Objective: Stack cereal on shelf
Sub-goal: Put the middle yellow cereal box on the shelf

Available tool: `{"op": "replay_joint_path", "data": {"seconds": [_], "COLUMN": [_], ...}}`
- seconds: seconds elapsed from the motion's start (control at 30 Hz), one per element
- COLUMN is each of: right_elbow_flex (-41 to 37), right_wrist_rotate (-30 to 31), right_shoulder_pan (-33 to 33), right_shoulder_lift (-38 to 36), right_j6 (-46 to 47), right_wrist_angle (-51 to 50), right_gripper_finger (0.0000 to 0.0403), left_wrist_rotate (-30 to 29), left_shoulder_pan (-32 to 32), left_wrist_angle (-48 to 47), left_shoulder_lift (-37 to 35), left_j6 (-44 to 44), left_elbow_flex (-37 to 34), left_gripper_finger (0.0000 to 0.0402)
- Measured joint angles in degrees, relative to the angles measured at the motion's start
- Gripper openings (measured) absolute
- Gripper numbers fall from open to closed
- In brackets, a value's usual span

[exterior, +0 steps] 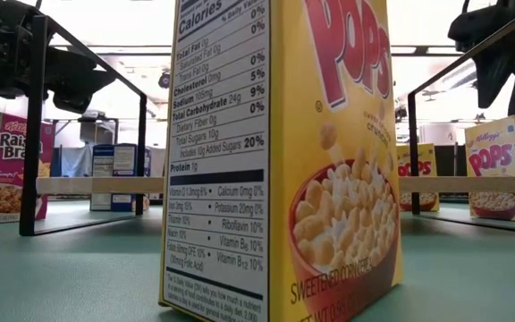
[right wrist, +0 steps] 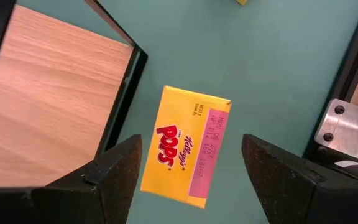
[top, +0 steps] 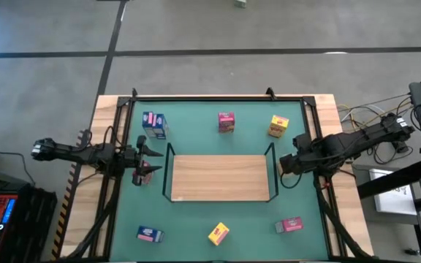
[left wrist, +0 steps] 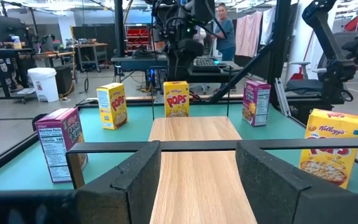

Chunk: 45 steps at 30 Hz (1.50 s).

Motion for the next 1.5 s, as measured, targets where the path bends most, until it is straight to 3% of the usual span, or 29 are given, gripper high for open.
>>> {"op": "replay_joint_path", "data": {"seconds": [0.87, 1.5], "right_elbow_flex": [-0.15, -1.36], "right_wrist_rotate": [-2.6, -2.47], "right_shoulder_pan": [0.0, 0.02], "right_shoulder_lift": [7.71, 7.9], "right_j6": [1.56, 0.01], "right_wrist_angle": [0.83, 2.04], "right_gripper_finger": [0.0265, 0.0265], "left_wrist_rotate": [0.0, 0.0], "left_shoulder_pan": [-0.01, 0.01], "left_wrist_angle": [0.0, 0.0], "left_shoulder_lift": [0.01, 0.01], "left_j6": [0.0, 0.0], "left_elbow_flex": [0.0, 0.0], "left_gripper_finger": [0.0192, 0.0192]}}
